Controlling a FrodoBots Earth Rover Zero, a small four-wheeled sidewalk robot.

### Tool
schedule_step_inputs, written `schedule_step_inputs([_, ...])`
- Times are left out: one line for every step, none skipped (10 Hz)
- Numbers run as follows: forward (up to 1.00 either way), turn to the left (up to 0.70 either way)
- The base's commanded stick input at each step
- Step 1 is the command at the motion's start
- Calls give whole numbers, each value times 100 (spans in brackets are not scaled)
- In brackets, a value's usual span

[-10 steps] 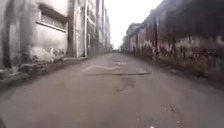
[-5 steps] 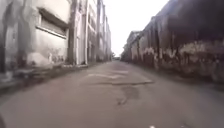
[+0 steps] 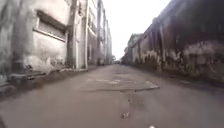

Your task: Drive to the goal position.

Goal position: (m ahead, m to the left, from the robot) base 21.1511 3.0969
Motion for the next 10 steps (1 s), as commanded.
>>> schedule_step_inputs([50,0])
schedule_step_inputs([50,0])
schedule_step_inputs([50,0])
schedule_step_inputs([50,0])
schedule_step_inputs([50,0])
schedule_step_inputs([50,0])
schedule_step_inputs([50,0])
schedule_step_inputs([50,0])
schedule_step_inputs([50,0])
schedule_step_inputs([50,0])
